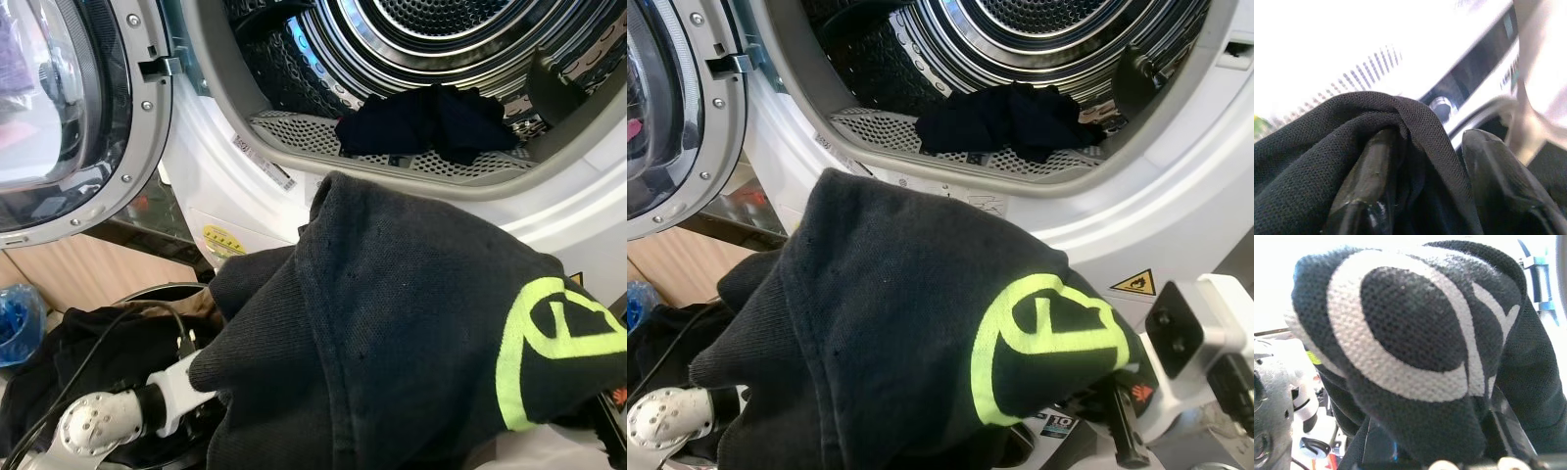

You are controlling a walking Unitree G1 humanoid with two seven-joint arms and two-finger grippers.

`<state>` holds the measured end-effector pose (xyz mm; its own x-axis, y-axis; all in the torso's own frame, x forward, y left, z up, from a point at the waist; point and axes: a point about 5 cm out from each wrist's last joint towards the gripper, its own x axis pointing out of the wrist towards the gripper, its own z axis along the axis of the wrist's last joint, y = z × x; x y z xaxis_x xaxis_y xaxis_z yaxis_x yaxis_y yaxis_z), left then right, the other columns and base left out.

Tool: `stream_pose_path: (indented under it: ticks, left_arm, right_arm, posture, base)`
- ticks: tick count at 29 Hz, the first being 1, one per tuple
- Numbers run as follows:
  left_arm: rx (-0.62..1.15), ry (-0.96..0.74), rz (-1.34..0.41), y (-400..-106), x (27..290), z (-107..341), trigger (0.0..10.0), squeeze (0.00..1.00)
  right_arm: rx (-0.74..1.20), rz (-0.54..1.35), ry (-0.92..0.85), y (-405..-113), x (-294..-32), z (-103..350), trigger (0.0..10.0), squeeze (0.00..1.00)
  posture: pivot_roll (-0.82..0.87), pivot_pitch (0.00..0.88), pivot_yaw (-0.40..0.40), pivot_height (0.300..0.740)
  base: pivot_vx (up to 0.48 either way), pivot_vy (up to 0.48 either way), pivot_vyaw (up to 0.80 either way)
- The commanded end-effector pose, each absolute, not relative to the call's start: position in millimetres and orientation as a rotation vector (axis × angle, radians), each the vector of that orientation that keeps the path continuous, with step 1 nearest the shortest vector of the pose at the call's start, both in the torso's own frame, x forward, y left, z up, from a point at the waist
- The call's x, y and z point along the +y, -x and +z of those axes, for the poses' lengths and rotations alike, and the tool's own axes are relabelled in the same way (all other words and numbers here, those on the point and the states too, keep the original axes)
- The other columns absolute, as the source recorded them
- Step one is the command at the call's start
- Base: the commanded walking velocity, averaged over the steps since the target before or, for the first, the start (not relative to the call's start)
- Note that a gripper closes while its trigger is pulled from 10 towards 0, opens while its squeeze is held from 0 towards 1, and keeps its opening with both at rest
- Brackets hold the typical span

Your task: Clothes washing

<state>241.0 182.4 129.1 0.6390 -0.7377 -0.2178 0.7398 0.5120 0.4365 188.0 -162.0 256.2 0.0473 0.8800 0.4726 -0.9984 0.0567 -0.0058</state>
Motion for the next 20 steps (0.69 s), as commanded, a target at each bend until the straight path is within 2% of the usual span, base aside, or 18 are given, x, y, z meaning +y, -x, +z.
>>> stream_pose_path:
  ticks: [1,5,8,11,14,20]
  left_arm:
    - [0.024,-0.489,-0.829,-240.6,195.9,134.1,10.0,0.00]
    - [0.110,-0.468,-0.815,-231.1,209.1,122.0,10.0,0.00]
    - [0.233,-0.406,-0.855,-212.9,216.4,108.8,10.0,0.00]
    - [0.188,-0.278,-0.777,-218.5,218.9,113.8,10.0,0.00]
    - [0.207,-0.243,-0.765,-219.5,219.3,107.9,10.0,0.00]
    - [0.242,-0.275,-0.803,-215.5,209.8,96.3,10.0,0.00]
  right_arm:
    - [-0.449,1.510,-0.364,-186.5,-159.3,266.1,0.0,0.00]
    - [-0.453,1.508,-0.365,-188.4,-158.8,267.2,0.0,0.00]
    - [-0.477,1.499,-0.373,-191.0,-158.5,271.4,0.0,0.00]
    - [-0.500,1.477,-0.382,-196.3,-158.7,276.3,0.0,0.00]
    - [-0.519,1.502,-0.383,-194.7,-157.3,281.2,0.0,0.00]
    - [-0.535,1.524,-0.370,-192.5,-156.3,290.8,0.0,0.00]
  posture:
    - [0.04,0.076,0.029,0.740]
    - [0.04,0.074,0.027,0.740]
    - [0.05,0.070,0.026,0.740]
    - [0.05,0.071,0.022,0.740]
    - [0.04,0.070,0.021,0.740]
    - [0.03,0.076,0.018,0.740]
  base:
    - [0.000,0.000,0.00]
    - [0.000,0.000,0.00]
    - [0.000,0.000,0.00]
    - [0.000,0.000,0.00]
    - [0.000,0.000,0.00]
    - [0.000,0.000,0.00]
